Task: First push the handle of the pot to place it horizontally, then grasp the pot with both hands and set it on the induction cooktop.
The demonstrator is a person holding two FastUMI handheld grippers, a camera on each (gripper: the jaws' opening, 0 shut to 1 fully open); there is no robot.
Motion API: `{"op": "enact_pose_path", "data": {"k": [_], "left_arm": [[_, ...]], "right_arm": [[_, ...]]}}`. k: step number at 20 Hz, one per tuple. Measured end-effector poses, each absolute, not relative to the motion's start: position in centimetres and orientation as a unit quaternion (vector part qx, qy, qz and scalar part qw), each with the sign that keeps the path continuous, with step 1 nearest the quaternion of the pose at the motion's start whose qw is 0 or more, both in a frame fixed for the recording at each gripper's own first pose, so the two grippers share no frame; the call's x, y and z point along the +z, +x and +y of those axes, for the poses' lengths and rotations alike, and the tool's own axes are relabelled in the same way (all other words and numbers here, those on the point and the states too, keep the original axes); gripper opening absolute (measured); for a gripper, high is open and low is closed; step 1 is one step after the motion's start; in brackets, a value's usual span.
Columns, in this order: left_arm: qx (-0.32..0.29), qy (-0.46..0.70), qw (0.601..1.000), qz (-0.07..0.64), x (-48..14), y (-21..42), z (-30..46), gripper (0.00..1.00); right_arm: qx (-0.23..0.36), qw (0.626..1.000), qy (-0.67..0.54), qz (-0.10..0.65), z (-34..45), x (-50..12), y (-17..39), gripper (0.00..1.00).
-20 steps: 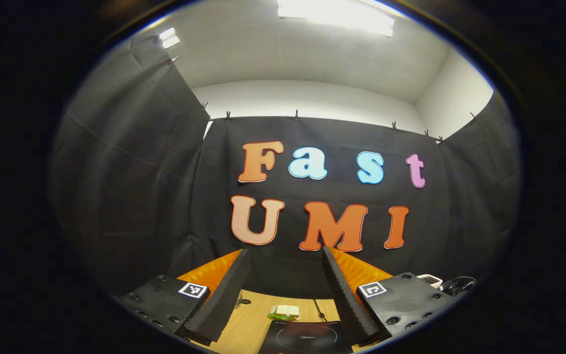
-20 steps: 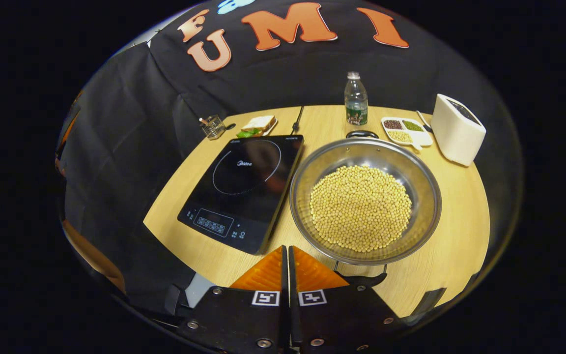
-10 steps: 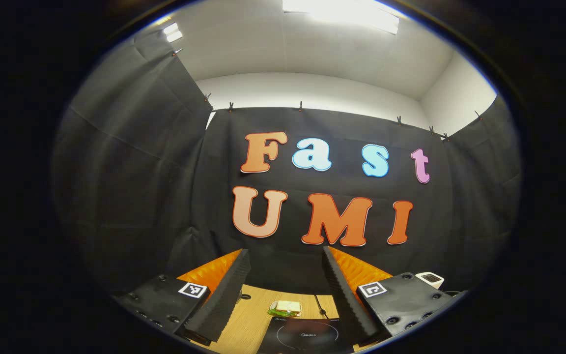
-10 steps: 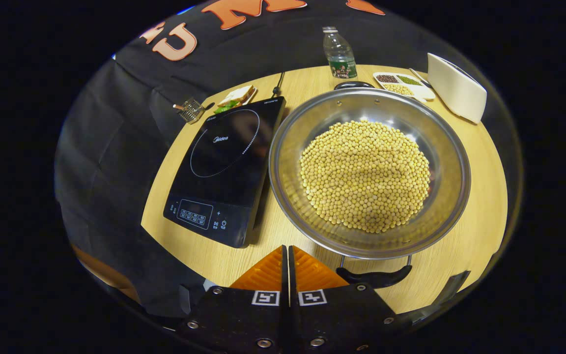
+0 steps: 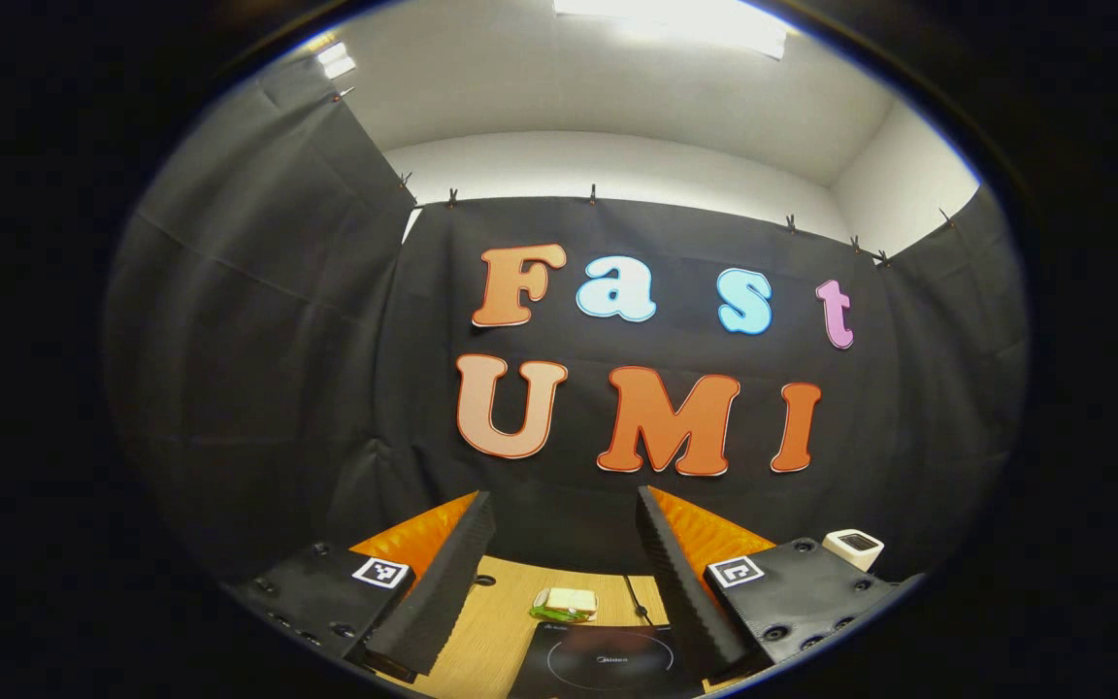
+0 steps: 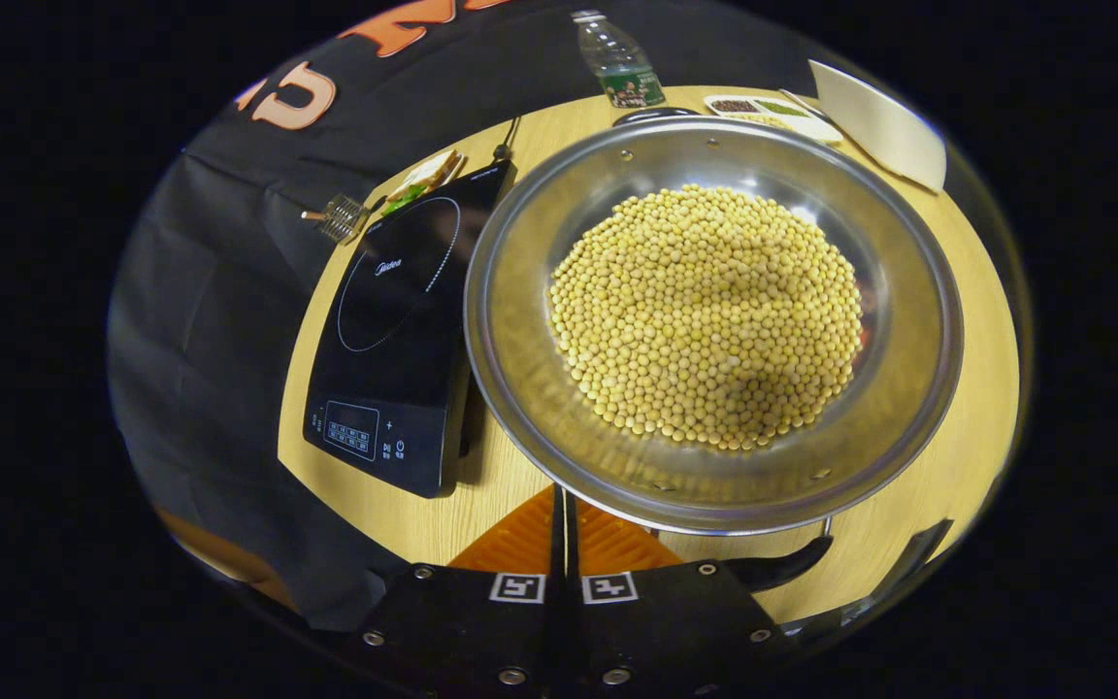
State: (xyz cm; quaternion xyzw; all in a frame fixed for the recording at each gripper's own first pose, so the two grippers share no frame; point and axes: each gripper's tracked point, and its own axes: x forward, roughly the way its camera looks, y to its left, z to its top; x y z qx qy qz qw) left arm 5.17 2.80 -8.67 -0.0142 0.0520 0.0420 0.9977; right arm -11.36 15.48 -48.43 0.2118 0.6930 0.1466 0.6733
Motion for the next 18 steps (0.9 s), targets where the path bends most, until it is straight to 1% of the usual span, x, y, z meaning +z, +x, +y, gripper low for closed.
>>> {"op": "enact_pose_path", "data": {"k": [7, 13, 18], "left_arm": [[0.038, -0.019, 0.996, 0.072, -10.4, 6.1, 2.4, 0.96], [0.036, -0.016, 0.996, 0.083, -11.5, 6.4, 2.1, 0.96], [0.045, -0.012, 0.995, 0.082, -11.7, 6.5, 2.6, 0.96]], "right_arm": [[0.114, 0.683, 0.219, 0.688, 12.0, -49.4, -10.8, 0.00], [0.067, 0.692, 0.214, 0.687, 8.3, -50.8, -10.6, 0.00], [0.037, 0.705, 0.177, 0.686, 5.7, -51.5, -10.5, 0.00]]}}
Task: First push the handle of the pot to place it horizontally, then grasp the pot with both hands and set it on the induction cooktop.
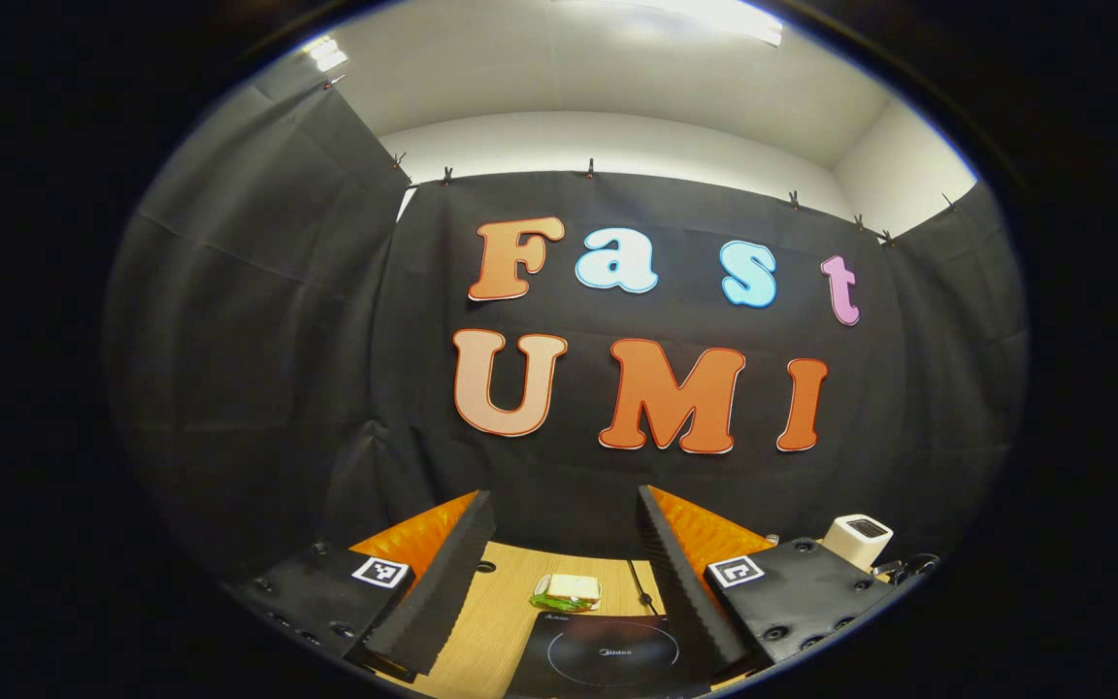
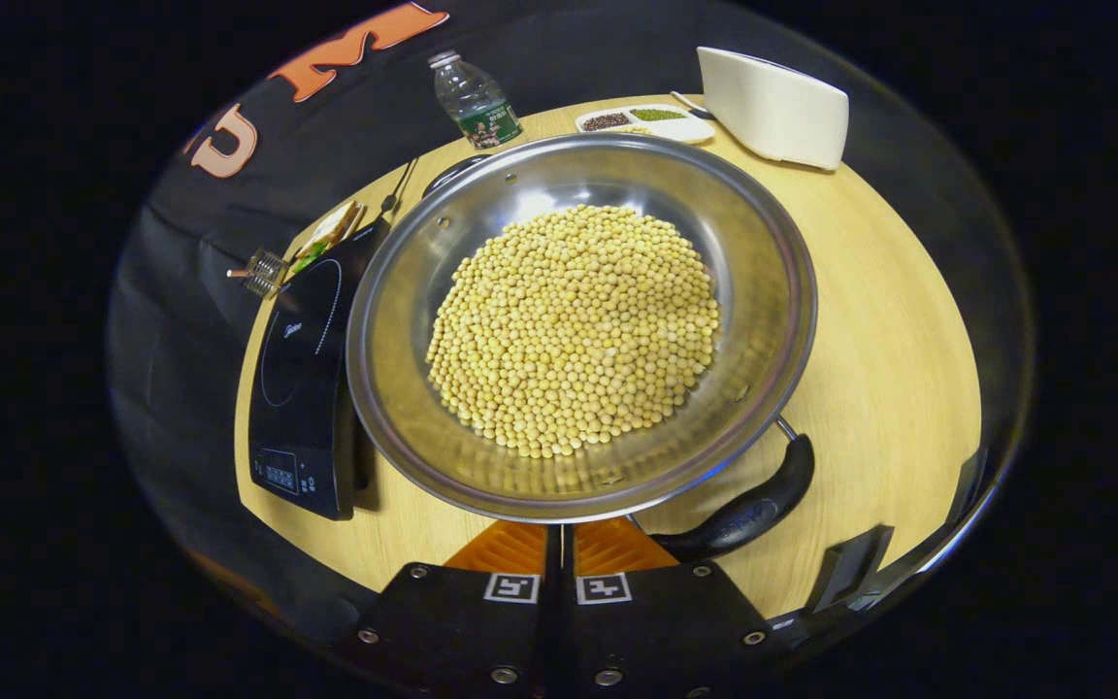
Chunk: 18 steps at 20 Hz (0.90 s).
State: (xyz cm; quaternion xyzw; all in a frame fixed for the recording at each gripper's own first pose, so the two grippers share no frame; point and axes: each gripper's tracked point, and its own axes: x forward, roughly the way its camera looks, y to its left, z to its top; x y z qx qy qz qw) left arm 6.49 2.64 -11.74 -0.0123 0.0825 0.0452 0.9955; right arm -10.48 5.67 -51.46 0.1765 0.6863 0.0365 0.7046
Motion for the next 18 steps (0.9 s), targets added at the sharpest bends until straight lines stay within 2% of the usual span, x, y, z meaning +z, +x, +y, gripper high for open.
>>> {"op": "enact_pose_path", "data": {"k": [7, 18], "left_arm": [[0.057, -0.010, 0.995, 0.082, -12.2, 6.4, 3.9, 0.96], [0.059, -0.024, 0.993, 0.097, -13.8, 6.8, 4.7, 0.96]], "right_arm": [[0.002, 0.706, 0.162, 0.689, 2.7, -52.2, -10.0, 0.00], [-0.117, 0.725, 0.167, 0.658, -5.2, -54.0, -5.9, 0.00]]}}
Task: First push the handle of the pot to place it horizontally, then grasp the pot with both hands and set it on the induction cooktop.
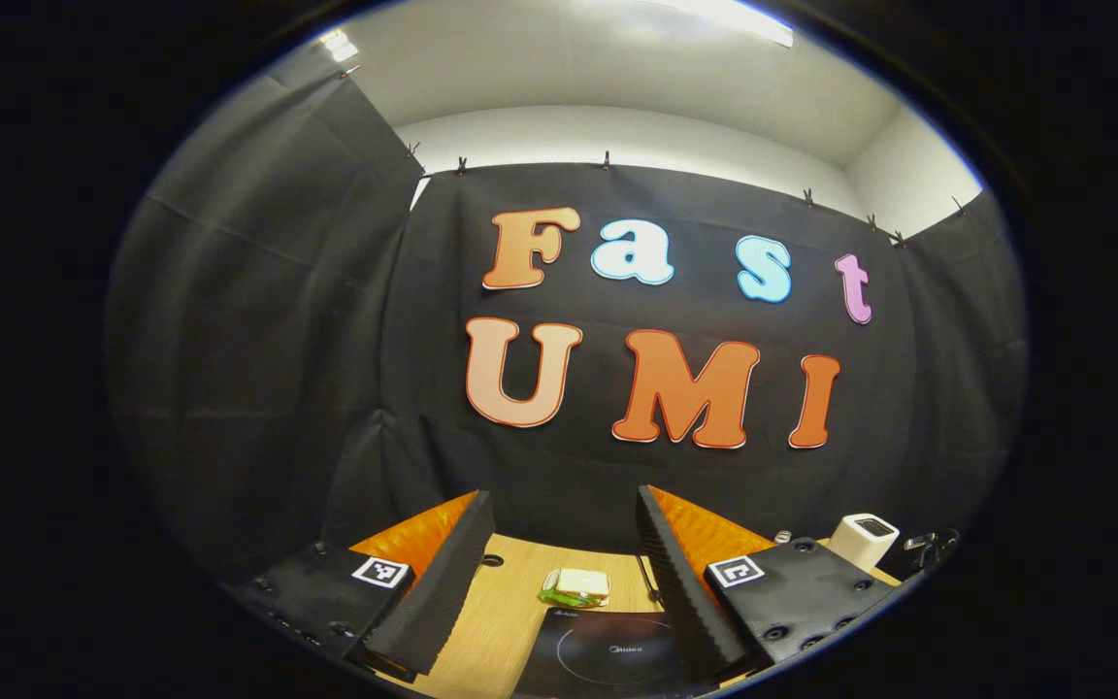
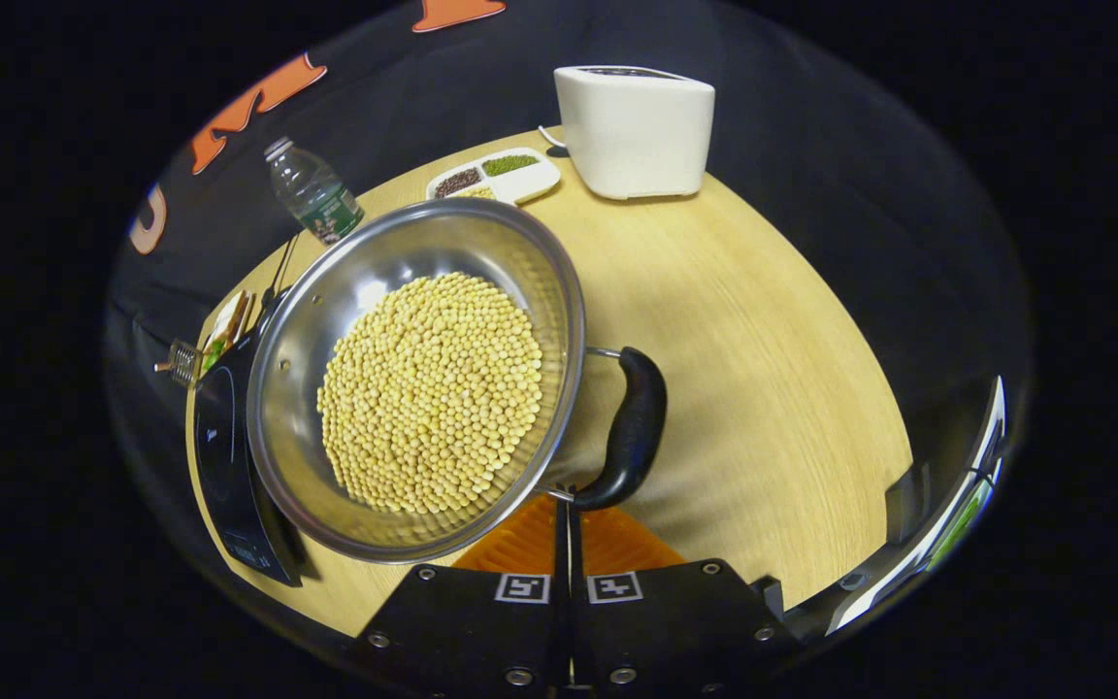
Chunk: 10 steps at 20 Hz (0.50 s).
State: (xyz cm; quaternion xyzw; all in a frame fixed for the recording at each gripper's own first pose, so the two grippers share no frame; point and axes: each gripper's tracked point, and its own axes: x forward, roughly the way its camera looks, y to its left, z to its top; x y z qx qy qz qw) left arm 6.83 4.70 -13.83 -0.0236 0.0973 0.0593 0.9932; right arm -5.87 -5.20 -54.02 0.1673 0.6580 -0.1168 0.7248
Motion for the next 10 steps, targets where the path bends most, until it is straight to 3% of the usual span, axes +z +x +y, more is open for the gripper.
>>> {"op": "enact_pose_path", "data": {"k": [10], "left_arm": [[0.057, -0.017, 0.992, 0.110, -15.1, 7.4, 4.5, 0.96]], "right_arm": [[-0.138, 0.737, 0.165, 0.640, -8.0, -55.0, -2.8, 0.00]]}}
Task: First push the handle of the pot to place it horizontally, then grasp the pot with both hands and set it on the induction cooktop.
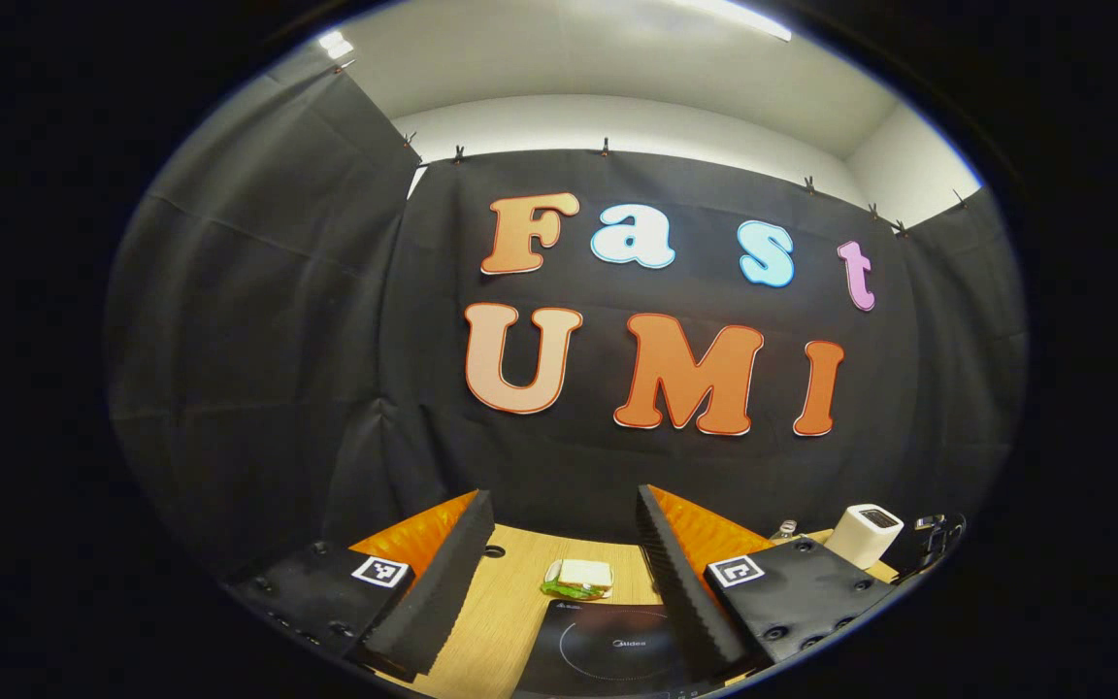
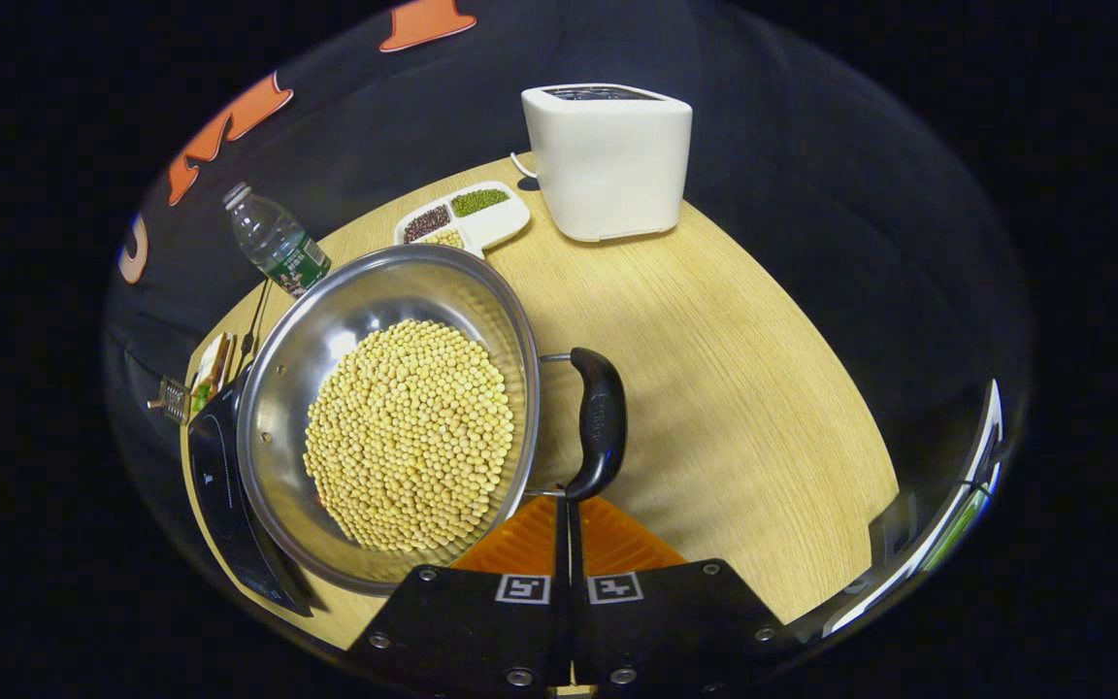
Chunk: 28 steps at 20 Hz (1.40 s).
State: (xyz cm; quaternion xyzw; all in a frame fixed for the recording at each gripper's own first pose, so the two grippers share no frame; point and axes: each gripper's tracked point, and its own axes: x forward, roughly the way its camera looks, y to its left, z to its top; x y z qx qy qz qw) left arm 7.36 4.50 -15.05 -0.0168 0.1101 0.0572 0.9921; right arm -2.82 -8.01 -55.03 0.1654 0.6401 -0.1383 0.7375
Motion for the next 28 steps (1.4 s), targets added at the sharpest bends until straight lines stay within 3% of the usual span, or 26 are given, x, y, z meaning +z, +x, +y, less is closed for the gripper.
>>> {"op": "enact_pose_path", "data": {"k": [18, 25, 28], "left_arm": [[0.016, -0.005, 0.986, 0.166, -21.6, 9.1, -1.1, 0.97], [-0.042, -0.008, 0.970, 0.239, -28.6, 9.1, -7.6, 0.97], [-0.072, -0.028, 0.953, 0.293, -32.4, 9.2, -11.4, 0.97]], "right_arm": [[-0.142, 0.769, 0.133, 0.609, -11.3, -57.6, 3.3, 0.00], [-0.132, 0.784, 0.152, 0.588, -12.2, -55.7, 4.5, 0.00], [-0.132, 0.806, 0.169, 0.552, -13.2, -53.2, 6.1, 0.04]]}}
